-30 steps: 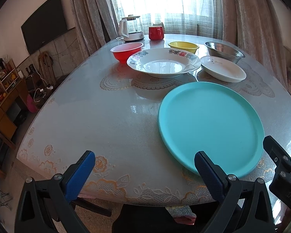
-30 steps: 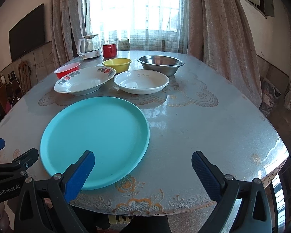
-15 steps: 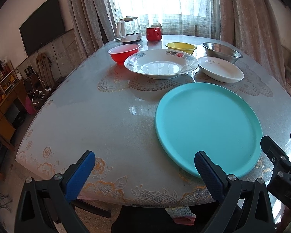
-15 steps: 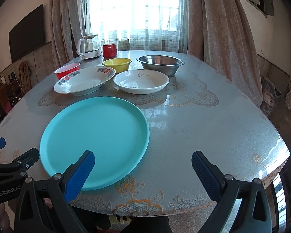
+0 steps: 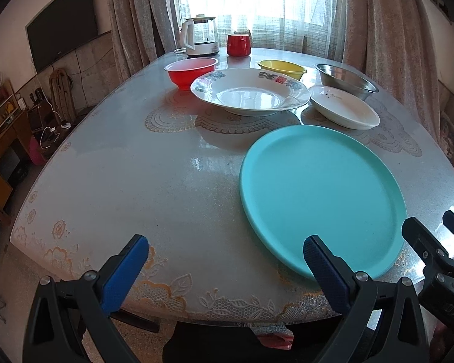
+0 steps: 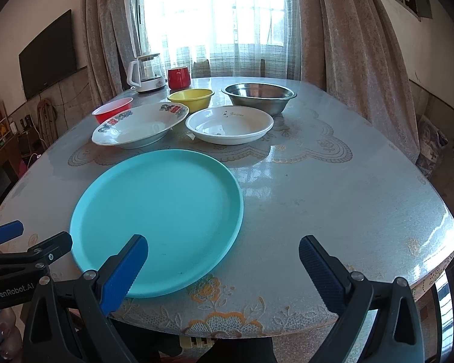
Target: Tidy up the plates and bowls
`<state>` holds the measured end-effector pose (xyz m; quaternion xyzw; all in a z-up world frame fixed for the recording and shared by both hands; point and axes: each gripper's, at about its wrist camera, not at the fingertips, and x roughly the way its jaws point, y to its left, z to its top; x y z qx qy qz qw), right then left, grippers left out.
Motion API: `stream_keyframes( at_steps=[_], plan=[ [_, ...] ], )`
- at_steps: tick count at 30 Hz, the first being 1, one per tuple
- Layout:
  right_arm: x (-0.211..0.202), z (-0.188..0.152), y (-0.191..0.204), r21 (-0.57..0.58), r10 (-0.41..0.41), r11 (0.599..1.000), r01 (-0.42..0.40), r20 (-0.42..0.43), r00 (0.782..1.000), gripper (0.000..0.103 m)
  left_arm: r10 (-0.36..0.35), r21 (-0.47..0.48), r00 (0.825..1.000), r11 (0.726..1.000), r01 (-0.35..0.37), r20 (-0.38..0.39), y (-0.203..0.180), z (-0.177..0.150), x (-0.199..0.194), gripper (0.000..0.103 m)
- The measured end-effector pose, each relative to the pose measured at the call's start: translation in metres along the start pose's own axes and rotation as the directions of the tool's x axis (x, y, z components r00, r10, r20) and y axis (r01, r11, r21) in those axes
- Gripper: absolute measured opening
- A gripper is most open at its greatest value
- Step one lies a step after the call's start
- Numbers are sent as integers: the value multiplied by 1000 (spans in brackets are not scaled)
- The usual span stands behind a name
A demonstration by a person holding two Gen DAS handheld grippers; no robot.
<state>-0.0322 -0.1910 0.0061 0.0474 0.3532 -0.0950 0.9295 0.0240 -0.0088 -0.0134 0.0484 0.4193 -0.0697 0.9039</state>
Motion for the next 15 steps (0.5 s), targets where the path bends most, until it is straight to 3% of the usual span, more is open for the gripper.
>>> stream_keyframes(
  at_steps=[3, 7, 10, 14, 15],
  plan=[
    [4, 3, -6, 22, 25, 999, -25, -8, 1000, 100, -12, -15, 1000, 1000, 12, 7, 7, 6, 2, 103],
    [11, 15, -18, 37, 38, 999, -38, 4, 999, 81, -44, -41, 999, 998, 45, 26, 17, 18, 6, 103],
    [19, 25, -25, 28, 33, 999, -33, 8, 999, 74, -101, -49, 994, 994, 103, 35, 20, 25, 11, 103],
    [35, 34, -30, 14, 73, 997, -73, -42, 996, 55, -68, 9, 998, 998, 68, 17, 13, 34, 20, 102],
    [40, 35, -30, 7, 78, 997, -78, -66, 995, 52, -66, 17, 998, 998, 65, 7, 12, 35, 23, 95]
  ],
)
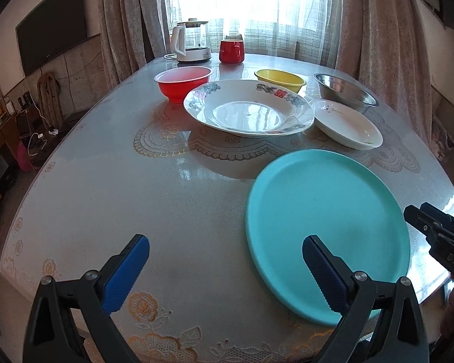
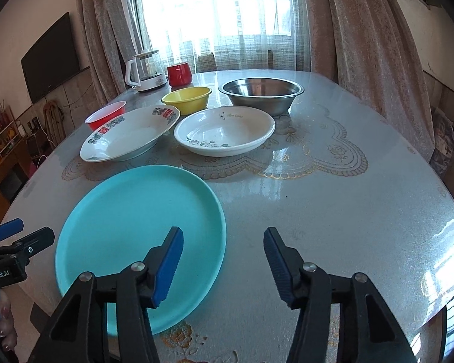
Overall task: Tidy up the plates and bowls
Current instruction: 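Move both grippers toward the large white plate with red characters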
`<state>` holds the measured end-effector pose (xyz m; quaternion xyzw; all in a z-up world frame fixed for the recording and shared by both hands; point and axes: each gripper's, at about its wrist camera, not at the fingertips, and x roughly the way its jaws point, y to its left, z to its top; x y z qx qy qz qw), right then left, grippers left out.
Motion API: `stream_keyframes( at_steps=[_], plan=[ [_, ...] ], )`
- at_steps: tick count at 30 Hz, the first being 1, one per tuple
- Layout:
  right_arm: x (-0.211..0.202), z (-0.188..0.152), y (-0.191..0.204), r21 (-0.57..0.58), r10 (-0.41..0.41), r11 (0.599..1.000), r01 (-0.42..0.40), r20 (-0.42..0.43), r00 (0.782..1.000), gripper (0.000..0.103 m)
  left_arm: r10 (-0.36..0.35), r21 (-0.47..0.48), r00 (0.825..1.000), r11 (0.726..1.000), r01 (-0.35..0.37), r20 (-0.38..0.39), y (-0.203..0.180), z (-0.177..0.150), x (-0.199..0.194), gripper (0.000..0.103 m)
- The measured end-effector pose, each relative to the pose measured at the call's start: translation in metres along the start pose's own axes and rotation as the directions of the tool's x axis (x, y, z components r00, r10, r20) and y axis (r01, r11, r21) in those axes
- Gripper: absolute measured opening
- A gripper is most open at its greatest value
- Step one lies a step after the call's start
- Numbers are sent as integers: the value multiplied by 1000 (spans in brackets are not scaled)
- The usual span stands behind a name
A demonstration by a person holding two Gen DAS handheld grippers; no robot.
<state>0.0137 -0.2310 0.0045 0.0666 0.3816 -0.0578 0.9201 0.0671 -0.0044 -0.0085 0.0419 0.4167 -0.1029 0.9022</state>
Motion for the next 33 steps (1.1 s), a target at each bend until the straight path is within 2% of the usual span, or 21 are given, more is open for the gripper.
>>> stream_keyframes(
  at_steps=[1, 2, 3, 7, 9, 11, 12, 14, 20, 27, 28, 30, 31, 33],
  plan=[
    [4, 1, 0, -7, 14, 1000, -14, -17, 1000, 46, -4, -3, 1000, 1000, 4, -6, 0, 1, 2, 90],
    [6, 0, 0, -12, 27, 1000, -28, -25, 999, 41, -10, -7, 1000, 1000, 10, -16, 0, 2, 6, 80],
    [9, 0, 1, -19, 34, 999, -35, -35, 999, 40, -18, -12, 1000, 1000, 18, -25, 1, 2, 9, 73],
    [20, 0, 4, -19, 78, 997, -80, -87, 993, 33, -62, -16, 996, 998, 61, -72, 1, 0, 21, 64],
    [24, 0, 3, -17, 79, 997, -81, -98, 992, 29, -77, -4, 994, 997, 76, -82, -3, -2, 25, 51],
    [28, 0, 2, -9, 81, 997, -82, -112, 990, 25, -76, 13, 994, 997, 77, -77, -8, -2, 26, 45],
    [30, 1, -1, -2, 83, 996, -84, -115, 990, 23, -89, 23, 993, 996, 91, -75, -11, -2, 27, 36],
    [32, 4, -5, 15, 95, 996, -93, -122, 988, 18, -110, 39, 991, 993, 114, -79, -17, 1, 28, 28],
    [40, 14, -20, 66, 102, 993, -95, -128, 986, 13, -106, 47, 991, 993, 110, -83, -28, 16, 37, 27],
    [40, 15, -26, 80, 104, 992, -95, -119, 987, 16, -102, 48, 991, 993, 106, -85, -32, 16, 39, 30],
    [40, 14, -26, 76, 102, 993, -93, -115, 988, 16, -97, 46, 992, 994, 102, -85, -32, 15, 38, 33],
    [39, 13, -24, 67, 105, 993, -98, -106, 989, 19, -94, 29, 992, 995, 97, -86, -30, 13, 38, 72],
    [38, 12, -23, 62, 106, 993, -100, -101, 989, 22, -92, 14, 993, 996, 93, -78, -28, 12, 38, 79],
    [38, 11, -21, 53, 105, 994, -100, -94, 990, 25, -91, -9, 994, 996, 91, -67, -23, 10, 36, 82]
  ],
)
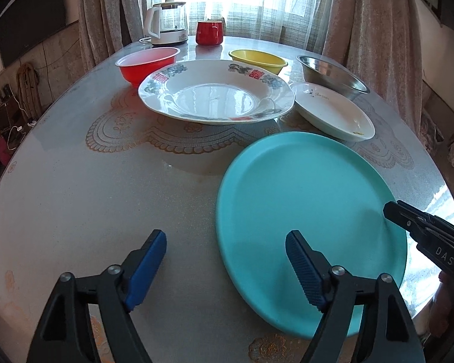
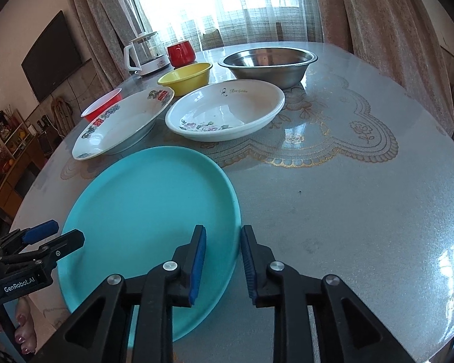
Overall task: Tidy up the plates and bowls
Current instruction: 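Move both grippers toward the large white plate with red characters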
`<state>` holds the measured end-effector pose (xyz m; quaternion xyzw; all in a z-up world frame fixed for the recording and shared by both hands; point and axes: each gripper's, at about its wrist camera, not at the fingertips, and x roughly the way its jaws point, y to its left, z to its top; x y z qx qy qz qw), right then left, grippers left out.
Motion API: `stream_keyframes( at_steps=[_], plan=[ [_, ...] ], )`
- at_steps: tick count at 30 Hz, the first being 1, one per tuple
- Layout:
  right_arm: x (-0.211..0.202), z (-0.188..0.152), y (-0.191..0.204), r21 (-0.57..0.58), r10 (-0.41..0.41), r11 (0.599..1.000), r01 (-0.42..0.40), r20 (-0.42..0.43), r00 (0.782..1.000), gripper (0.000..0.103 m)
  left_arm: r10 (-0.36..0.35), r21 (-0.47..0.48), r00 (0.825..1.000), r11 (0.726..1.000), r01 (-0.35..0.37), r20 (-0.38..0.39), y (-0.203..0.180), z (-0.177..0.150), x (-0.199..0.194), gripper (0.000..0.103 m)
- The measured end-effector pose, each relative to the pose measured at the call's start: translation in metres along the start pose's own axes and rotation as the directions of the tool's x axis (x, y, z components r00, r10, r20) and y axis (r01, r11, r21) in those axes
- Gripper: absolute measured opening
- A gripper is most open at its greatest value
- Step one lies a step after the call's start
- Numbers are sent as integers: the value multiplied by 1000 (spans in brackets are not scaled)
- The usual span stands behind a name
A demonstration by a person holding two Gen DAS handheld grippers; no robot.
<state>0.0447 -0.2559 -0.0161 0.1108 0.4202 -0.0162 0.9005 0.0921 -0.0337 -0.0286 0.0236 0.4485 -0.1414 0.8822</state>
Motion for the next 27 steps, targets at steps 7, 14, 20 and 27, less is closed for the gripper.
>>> stream_keyframes(
  at_steps=[7, 14, 20, 27],
  plan=[
    [-4, -2, -6, 3, -28, 1000, 28, 20, 999, 35, -11, -114, 999, 993, 16, 41, 30, 8, -8, 96],
    [-6, 9, -19, 55, -84, 995, 82, 19, 996, 40, 56, -241, 995, 970, -34, 87, 66, 40, -4, 101],
    [-20, 28, -7, -8, -65, 998, 67, 101, 993, 41, 69, -319, 986, 948, -18, 152, 93, 71, 10, 103],
    [-4, 58, 12, -115, 54, 993, -39, 134, 989, 58, 76, -352, 983, 936, -13, 164, 106, 93, 34, 103]
  ],
)
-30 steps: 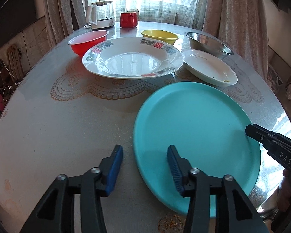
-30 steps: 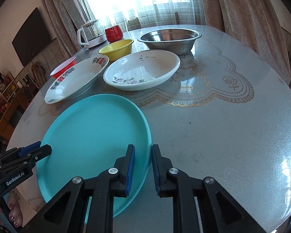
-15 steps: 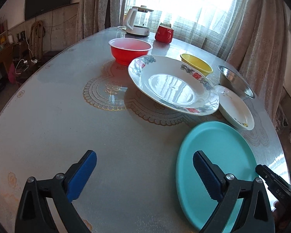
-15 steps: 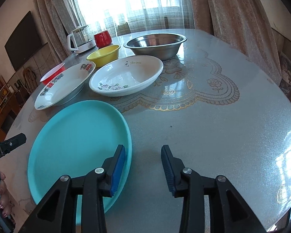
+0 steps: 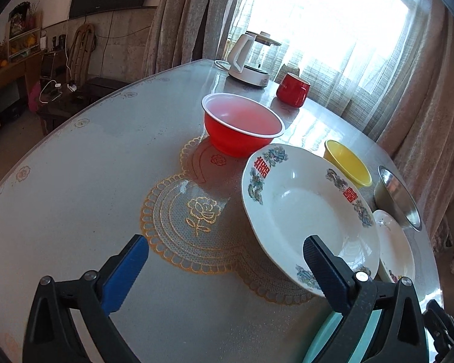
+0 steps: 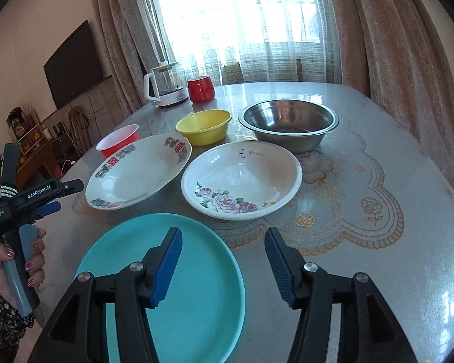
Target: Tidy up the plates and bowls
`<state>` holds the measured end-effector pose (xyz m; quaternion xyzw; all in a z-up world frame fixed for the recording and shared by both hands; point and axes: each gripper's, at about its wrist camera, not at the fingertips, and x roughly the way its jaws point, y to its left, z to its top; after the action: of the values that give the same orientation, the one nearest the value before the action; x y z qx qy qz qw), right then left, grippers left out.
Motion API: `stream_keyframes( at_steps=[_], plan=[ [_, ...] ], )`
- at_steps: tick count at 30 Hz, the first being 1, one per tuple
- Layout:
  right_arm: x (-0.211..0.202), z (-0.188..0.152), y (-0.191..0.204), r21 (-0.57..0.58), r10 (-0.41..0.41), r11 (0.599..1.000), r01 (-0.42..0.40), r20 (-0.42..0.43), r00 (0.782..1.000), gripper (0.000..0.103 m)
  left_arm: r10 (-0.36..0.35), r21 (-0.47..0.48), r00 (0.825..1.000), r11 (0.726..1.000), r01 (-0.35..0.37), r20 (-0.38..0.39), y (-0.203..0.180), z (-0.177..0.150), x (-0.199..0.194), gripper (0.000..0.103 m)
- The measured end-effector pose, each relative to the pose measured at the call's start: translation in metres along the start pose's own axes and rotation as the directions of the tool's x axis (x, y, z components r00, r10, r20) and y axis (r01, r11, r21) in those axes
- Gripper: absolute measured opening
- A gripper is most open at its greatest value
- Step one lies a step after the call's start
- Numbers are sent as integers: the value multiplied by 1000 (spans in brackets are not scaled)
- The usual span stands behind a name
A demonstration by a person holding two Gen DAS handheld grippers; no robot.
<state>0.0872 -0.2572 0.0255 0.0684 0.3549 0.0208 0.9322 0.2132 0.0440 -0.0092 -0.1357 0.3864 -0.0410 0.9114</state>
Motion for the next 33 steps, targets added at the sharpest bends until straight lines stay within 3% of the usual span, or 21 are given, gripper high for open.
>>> stream_keyframes(
  at_steps=[6, 11, 17, 23, 29, 33],
  plan=[
    [34, 19, 25, -136, -53, 990, 42, -80, 995, 59, -36, 56, 995, 998, 31, 96, -7, 8, 5, 103],
    [58, 50, 40, -203, -61, 978, 41, -93, 994, 59, -115, 106, 982, 989, 99, 152, -16, 11, 0, 100],
    [108, 99, 42, -122, 38, 991, -60, -170, 985, 55, -133, 119, 983, 986, 118, 126, -18, 10, 7, 93],
    [157, 122, 51, -128, 13, 991, -45, -243, 970, 46, -131, 112, 986, 986, 120, 102, -19, 10, 13, 88],
    [181, 126, 59, -170, -1, 984, -47, -272, 962, 46, -144, 68, 987, 988, 139, 72, -12, 10, 20, 86],
    [194, 125, 61, -156, 29, 984, -84, -322, 946, 35, -160, 63, 987, 985, 158, 32, -13, 9, 26, 64]
  ],
)
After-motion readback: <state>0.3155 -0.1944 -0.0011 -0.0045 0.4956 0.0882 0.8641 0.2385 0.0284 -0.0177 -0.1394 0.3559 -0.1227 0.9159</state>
